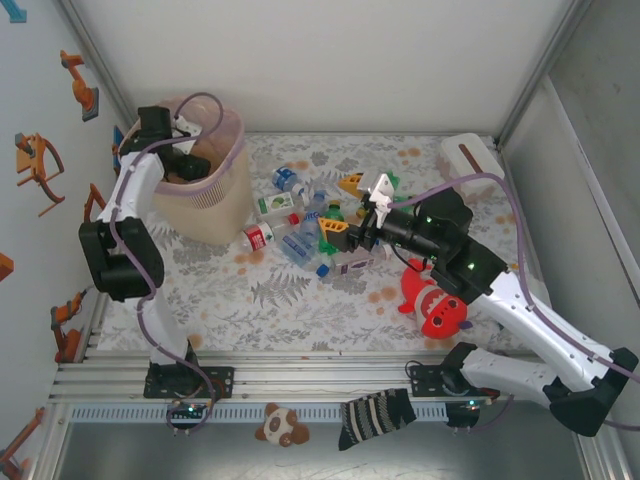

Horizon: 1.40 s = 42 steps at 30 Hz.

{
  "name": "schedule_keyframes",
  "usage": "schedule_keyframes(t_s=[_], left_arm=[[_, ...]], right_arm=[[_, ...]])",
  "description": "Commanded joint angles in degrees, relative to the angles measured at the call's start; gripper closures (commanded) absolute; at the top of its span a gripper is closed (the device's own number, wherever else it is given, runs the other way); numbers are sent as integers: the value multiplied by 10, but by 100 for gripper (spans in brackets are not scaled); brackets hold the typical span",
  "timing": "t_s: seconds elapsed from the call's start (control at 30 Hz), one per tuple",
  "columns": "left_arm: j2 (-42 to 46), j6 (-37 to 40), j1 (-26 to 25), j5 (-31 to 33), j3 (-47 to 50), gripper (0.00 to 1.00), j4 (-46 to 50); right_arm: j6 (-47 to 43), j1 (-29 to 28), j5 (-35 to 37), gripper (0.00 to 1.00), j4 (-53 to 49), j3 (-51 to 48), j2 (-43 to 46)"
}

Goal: Put the plastic bottles in the bin

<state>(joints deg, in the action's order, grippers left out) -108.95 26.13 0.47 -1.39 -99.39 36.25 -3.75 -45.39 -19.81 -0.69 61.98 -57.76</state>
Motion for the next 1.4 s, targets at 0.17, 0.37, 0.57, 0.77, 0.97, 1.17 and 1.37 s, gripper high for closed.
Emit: schedule_keyframes(t_s=[0.17, 0.37, 0.57, 0.77, 0.97, 1.17, 1.37], left_arm=[[81, -37, 6, -53, -36, 17, 29], [121, -68, 7, -95, -46, 18, 37], [158, -102, 8, -130, -49, 18, 47], [199, -151, 8, -195, -23, 18, 29], [261, -206, 8, -263, 61, 18, -36], [304, -250, 8, -319, 131, 18, -96], [325, -260, 7, -341, 172, 18, -132]], right_arm=[[2, 3, 17, 20, -5, 0, 7], [-2, 2, 44, 20, -34, 11, -9], [20, 2, 110, 22, -93, 36, -38], [80, 7, 179, 24, -153, 58, -71], [179, 31, 237, 28, -253, 88, -116], [295, 52, 263, 31, -326, 101, -152], [547, 55, 354, 31, -345, 60, -172]])
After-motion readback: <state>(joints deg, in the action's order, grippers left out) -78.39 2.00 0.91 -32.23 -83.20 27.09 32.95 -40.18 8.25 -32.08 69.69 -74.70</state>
